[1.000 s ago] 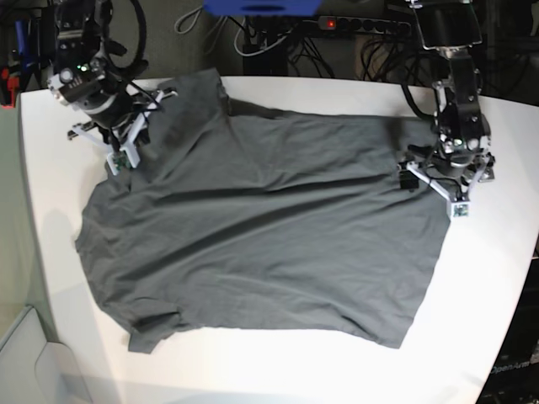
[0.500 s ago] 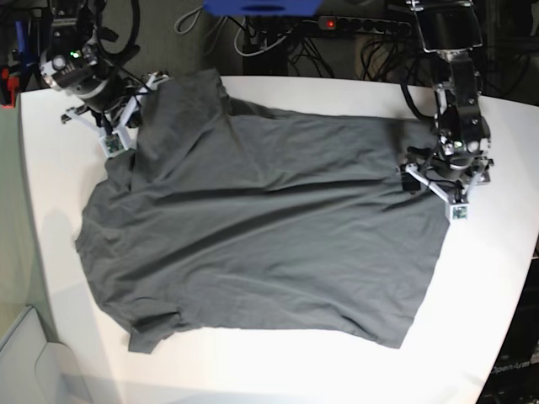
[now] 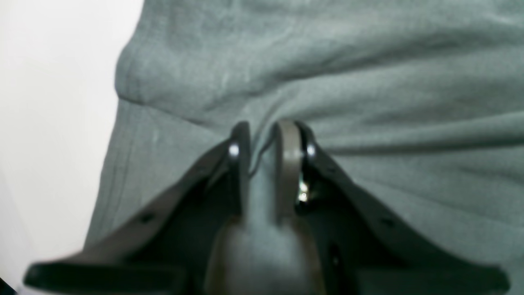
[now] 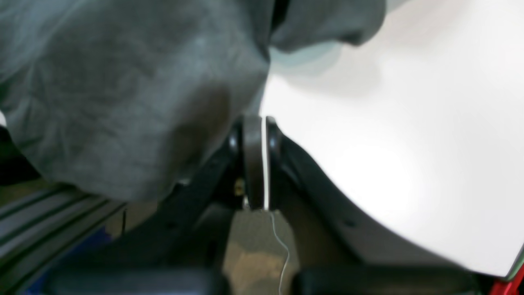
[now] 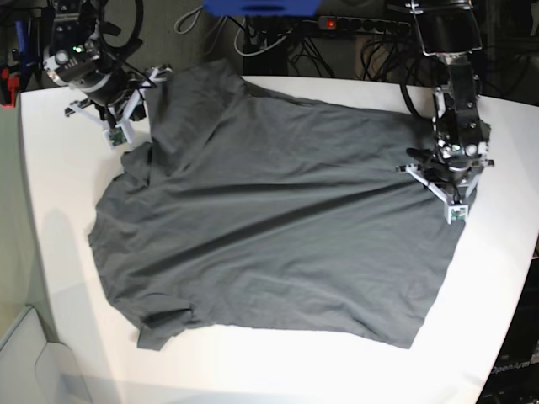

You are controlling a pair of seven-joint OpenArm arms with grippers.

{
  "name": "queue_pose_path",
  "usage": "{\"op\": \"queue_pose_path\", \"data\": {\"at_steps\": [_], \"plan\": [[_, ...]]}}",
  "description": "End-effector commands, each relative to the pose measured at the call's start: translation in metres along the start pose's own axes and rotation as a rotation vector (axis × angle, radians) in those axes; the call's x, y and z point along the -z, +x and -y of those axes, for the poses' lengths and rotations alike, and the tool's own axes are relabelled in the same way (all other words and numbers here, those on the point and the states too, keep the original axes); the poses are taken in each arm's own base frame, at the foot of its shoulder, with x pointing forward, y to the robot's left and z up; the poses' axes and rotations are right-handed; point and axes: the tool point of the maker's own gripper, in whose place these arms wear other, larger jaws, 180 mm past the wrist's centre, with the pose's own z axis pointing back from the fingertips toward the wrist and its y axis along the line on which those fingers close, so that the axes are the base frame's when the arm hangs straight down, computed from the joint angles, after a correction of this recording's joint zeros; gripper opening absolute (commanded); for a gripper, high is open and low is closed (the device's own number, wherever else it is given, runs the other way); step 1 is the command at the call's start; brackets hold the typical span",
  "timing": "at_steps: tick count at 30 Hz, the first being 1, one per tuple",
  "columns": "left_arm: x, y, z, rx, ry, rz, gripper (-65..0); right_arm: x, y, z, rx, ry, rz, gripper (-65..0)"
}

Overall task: Layout the t-shirt on the table in an organized manner, then fold the t-shirt properly
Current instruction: 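Drag the shirt's shoulder with the right gripper away from the left gripper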

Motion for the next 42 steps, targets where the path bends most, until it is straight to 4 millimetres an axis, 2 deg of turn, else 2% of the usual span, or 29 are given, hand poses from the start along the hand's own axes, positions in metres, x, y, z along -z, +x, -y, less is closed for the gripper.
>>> {"op": "queue_pose_path", "data": {"at_steps": [1, 3, 8, 12, 16, 19, 21, 29, 31, 37, 42], "plan": [[-0.001, -0.006, -0.008, 0.009, 0.027, -0.035, -53.9, -0.001, 0.008, -0.008, -0.010, 0.024, 0.035, -65.0], [-0.001, -0.006, -0.007, 0.008, 0.026, -0.036, -53.9, -0.001, 0.002, -0.018, -0.017, 0.051, 0.018, -65.0], [0.000, -0.007, -0.005, 0.006, 0.022, -0.038, -53.8, 0.003, 0.000, -0.041, -0.029, 0.112, 0.040, -65.0], [-0.002, -0.007, -0.004, 0.003, 0.017, -0.033, -53.8, 0.014, -0.014, -0.039, -0.005, 0.119, -0.001, -65.0], [-0.005, -0.002, -0.003, 0.002, 0.016, -0.019, -53.8, 0.027, -0.018, -0.033, 0.004, 0.119, -0.026, -65.0], [-0.011, 0.010, -0.003, 0.004, 0.016, 0.020, -53.8, 0.032, -0.022, -0.024, 0.006, 0.107, -0.027, -65.0], [-0.016, 0.010, -0.004, 0.007, 0.019, 0.016, -53.8, 0.034, -0.025, -0.021, 0.010, 0.105, -0.026, -65.0], [-0.029, 0.018, 0.003, 0.000, 0.010, 0.010, -53.8, 0.037, -0.032, 0.029, 0.074, -0.001, -0.041, -65.0], [-0.029, 0.018, 0.004, -0.002, 0.008, 0.009, -53.8, 0.035, -0.036, 0.045, 0.078, -0.032, -0.054, -65.0], [-0.029, 0.018, 0.004, -0.002, 0.008, 0.009, -53.8, 0.027, -0.044, 0.071, 0.101, -0.092, -0.066, -65.0], [-0.029, 0.018, 0.004, -0.002, 0.008, 0.009, -53.7, 0.019, -0.052, 0.080, 0.119, -0.123, -0.074, -65.0]]}}
